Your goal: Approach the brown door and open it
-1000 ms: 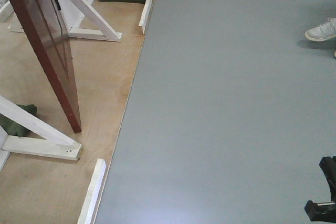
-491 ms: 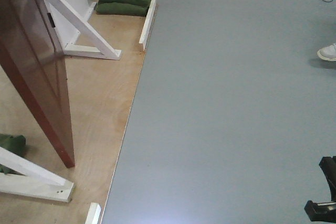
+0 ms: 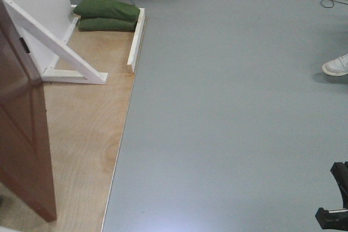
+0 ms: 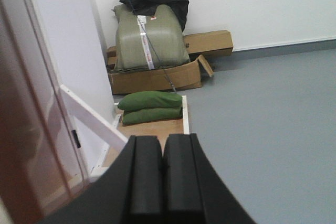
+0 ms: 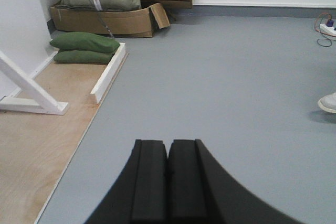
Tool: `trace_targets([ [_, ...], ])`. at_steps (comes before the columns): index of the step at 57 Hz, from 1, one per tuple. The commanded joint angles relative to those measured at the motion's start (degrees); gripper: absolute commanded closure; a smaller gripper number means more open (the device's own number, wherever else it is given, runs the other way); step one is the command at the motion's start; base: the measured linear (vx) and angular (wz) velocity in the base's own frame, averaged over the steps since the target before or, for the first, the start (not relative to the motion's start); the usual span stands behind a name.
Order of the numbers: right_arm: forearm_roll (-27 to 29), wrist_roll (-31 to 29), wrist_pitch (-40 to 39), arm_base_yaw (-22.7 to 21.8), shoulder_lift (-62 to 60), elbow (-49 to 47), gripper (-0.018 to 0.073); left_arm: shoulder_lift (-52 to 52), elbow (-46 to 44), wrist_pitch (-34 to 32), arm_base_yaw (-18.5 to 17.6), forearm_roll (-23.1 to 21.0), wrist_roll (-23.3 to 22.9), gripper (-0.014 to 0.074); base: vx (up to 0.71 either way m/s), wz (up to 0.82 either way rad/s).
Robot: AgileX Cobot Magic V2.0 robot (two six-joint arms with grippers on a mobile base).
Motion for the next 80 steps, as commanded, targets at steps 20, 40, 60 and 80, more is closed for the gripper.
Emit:
trace_targets([
  [20, -0.2, -0.4, -4.5, 0.1, -0.3, 0.2, 0.0559, -0.8, -1.0, -4.6, -0.1, -0.2, -0.3, 0.053, 0.3, -0.09],
  [40, -0.2, -0.4, -4.5, 0.1, -0.3, 0.2, 0.0559, -0.8, -1.0, -4.6, -0.1, -0.2, -0.3, 0.053, 0.15, 0.0],
  [60, -0.2, -0.4, -4.5, 0.1, -0.3, 0.2, 0.0559, -0.8, -1.0, -4.6, -0.1, -0.2, -0.3, 0.053, 0.07, -0.01],
  [80, -0.2, -0.4, -4.5, 0.1, -0.3, 0.2, 0.0559, -0.8, -1.0, -4.6, -0.1, -0.2, -0.3, 0.053, 0.02, 0.0],
])
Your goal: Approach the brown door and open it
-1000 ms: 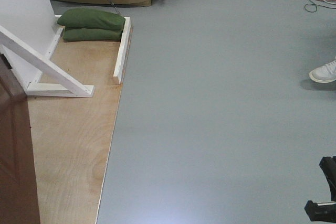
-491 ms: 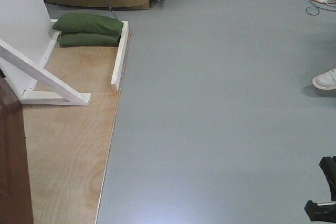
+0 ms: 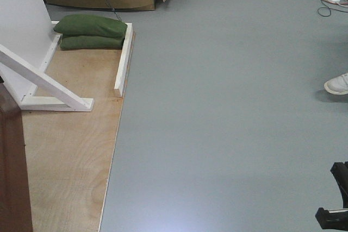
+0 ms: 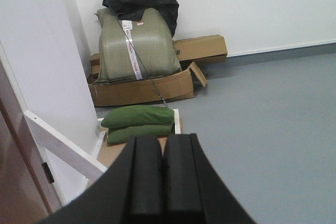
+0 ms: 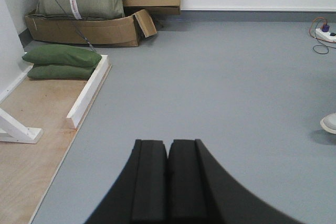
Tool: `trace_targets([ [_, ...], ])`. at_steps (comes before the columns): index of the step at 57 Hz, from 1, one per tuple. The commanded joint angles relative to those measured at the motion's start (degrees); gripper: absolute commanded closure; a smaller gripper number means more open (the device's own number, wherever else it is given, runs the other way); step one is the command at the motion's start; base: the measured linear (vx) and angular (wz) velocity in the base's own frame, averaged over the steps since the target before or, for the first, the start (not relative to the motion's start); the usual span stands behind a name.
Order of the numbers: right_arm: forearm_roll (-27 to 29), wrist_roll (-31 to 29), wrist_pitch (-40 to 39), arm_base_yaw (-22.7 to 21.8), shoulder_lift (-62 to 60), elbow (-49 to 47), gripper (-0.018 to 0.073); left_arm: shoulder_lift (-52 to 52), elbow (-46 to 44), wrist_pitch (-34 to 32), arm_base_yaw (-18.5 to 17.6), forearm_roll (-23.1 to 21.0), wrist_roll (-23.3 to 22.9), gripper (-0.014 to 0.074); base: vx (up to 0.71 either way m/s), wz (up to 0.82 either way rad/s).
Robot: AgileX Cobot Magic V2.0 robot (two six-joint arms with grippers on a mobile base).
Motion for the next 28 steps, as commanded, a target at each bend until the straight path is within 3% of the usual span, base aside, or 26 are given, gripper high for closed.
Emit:
trace_targets([
  [1, -0.2, -0.4, -4.5, 0.1, -0.3, 0.2, 0.0559, -0.8, -1.0, -4.6, -0.1, -0.2, -0.3, 0.053, 0.0, 0.0],
  [28, -0.2, -0.4, -4.5, 0.1, -0.3, 0.2, 0.0559, -0.8, -1.0, -4.6, -0.1, -0.2, -0.3, 0.053, 0.0, 0.0],
])
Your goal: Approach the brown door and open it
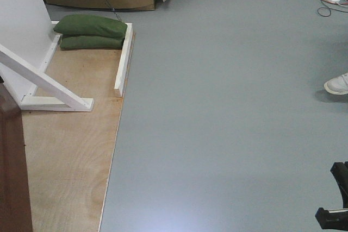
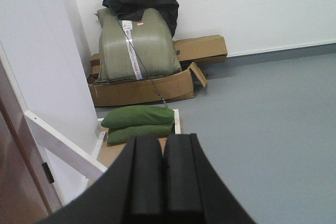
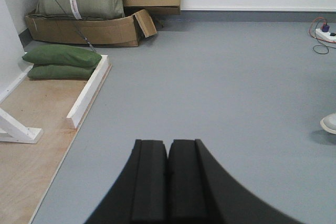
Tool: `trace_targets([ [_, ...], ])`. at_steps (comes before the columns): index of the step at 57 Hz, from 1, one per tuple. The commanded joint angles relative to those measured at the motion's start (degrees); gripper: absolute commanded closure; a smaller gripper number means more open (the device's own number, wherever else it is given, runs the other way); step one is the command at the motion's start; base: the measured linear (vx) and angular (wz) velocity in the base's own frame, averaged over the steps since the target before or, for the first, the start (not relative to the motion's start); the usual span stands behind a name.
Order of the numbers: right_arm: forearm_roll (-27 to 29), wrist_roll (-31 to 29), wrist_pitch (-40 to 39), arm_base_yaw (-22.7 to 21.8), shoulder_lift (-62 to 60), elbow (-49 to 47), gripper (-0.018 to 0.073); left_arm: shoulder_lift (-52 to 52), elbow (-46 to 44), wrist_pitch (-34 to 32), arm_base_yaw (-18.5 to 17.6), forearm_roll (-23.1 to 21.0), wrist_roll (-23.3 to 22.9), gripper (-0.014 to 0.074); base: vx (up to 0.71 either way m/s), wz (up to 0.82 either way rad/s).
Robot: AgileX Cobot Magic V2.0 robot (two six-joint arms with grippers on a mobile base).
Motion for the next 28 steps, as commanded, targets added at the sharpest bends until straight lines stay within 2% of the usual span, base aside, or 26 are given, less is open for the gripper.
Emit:
trace_targets([
  [1, -0.2, -0.4, -4.5, 0.1, -0.3, 0.2, 0.0559, -0.8, -1.0, -4.6, -0.1, -0.2, -0.3, 0.053, 0.0, 0.0],
  [28, -0.2, -0.4, -4.5, 0.1, -0.3, 0.2, 0.0559, -0.8, -1.0, -4.6, -0.1, -0.2, -0.3, 0.053, 0.0, 0.0],
])
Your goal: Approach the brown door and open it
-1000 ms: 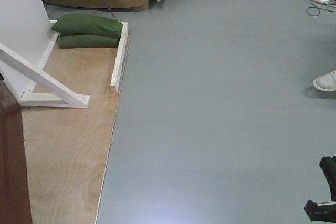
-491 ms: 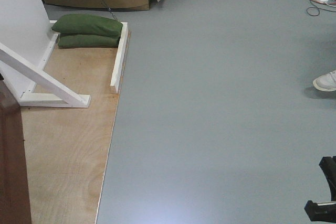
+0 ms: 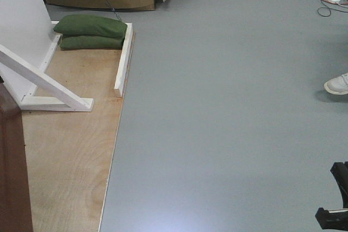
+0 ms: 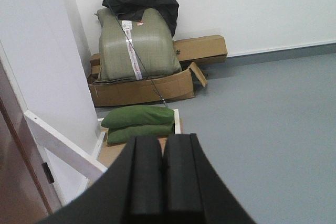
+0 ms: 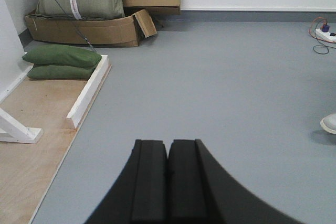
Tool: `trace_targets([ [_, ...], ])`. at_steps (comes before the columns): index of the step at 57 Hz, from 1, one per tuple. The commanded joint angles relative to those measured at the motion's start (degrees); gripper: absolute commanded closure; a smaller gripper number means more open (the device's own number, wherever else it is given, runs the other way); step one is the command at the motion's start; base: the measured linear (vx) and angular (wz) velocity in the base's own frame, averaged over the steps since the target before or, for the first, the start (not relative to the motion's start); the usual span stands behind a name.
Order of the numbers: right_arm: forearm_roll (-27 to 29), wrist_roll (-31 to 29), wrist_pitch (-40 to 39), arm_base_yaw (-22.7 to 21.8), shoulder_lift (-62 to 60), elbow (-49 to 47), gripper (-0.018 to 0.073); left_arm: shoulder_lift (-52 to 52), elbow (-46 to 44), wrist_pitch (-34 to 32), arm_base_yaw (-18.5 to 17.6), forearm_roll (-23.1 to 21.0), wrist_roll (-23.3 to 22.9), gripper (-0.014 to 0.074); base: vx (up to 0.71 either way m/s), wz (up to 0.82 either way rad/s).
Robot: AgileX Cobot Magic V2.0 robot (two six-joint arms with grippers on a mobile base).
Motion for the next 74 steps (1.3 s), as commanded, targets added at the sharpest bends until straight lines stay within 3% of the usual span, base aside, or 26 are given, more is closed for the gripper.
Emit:
trace_targets([
  [1, -0.2, -0.4, -4.5, 0.1, -0.3, 0.2, 0.0559, -0.8, -1.0, -4.6, -0.1, -0.2, -0.3, 0.053, 0.0, 0.0],
  [36, -0.2, -0.4, -4.5, 0.1, -0.3, 0.2, 0.0559, -0.6, -1.7, -7.6, -0.1, -0.3, -0.3, 0.053, 0.0, 0.0],
  [51, -0.2, -0.4, -4.5, 0.1, -0.3, 0.2, 0.0559, 7.0, -6.2, -16.3, -0.1, -0.7, -6.3, 0.053, 0.0, 0.0],
  [74, -0.2, -0.4, -4.5, 0.1, -0.3, 0.2, 0.0559, 10.6, -10.7, -16.4, -0.1, -0.6, -6.4, 0.053, 0.0, 0.0],
])
